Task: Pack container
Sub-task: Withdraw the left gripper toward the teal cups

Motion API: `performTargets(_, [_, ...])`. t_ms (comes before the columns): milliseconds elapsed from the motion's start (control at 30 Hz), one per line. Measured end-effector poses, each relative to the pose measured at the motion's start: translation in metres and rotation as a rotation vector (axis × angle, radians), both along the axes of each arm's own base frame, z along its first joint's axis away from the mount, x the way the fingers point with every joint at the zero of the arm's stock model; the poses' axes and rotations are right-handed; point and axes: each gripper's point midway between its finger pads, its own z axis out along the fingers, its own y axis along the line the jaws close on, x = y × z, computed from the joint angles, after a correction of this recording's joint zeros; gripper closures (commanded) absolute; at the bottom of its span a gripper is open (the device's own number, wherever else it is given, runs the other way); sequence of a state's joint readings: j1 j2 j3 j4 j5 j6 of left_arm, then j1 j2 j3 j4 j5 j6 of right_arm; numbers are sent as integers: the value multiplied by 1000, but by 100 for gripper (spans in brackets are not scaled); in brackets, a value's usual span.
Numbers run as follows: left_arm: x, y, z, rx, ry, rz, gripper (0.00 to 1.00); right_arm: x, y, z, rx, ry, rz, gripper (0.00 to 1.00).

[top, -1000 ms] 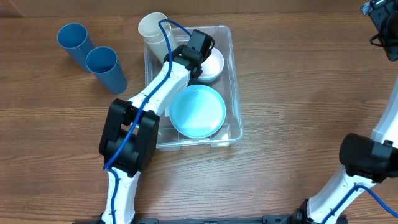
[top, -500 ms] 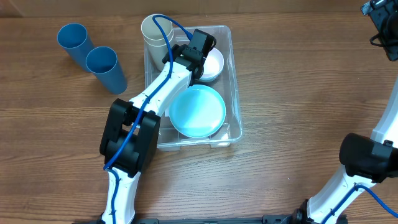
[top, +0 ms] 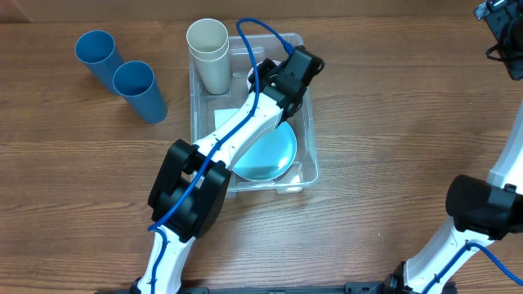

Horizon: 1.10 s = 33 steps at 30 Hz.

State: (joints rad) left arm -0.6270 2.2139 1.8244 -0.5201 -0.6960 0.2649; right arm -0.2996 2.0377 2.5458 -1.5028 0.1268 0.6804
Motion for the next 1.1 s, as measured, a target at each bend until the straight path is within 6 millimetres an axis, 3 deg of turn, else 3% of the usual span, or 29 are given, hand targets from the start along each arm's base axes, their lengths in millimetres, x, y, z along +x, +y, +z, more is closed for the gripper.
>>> performTargets(133, [-4, -1, 49, -90, -7, 61, 31, 0, 0, 0, 0, 0, 0, 0])
performTargets(267, [-45, 18, 124, -249, 40, 148, 27, 0, 0, 0, 0, 0, 0, 0])
performTargets(300, [-59, 25, 151, -310, 38, 163, 23, 0, 0, 0, 0, 1, 0, 0])
performTargets(400, [-103, 67, 219, -434, 13, 206, 18, 0, 0, 0, 0, 0, 0, 0])
performTargets(467, [-127, 105, 244, -472, 3, 260, 16, 0, 0, 0, 0, 0, 0, 0])
performTargets(500, [-135, 123, 247, -484, 16, 298, 18, 0, 0, 0, 0, 0, -1, 0])
performTargets(533, [-138, 144, 247, -499, 33, 344, 19, 0, 0, 0, 0, 1, 0, 0])
performTargets(600, [-145, 162, 223, -513, 153, 401, 23, 0, 0, 0, 0, 1, 0, 0])
performTargets(733, [-125, 207, 168, -561, 329, 572, 21, 0, 0, 0, 0, 0, 0, 0])
performTargets(867, [-113, 216, 134, -580, 424, 626, 19, 0, 0, 0, 0, 1, 0, 0])
performTargets(967, [-107, 218, 120, -618, 476, 625, 23, 0, 0, 0, 0, 1, 1, 0])
performTargets(1100, [-86, 223, 82, -639, 553, 630, 28, 0, 0, 0, 0, 0, 0, 0])
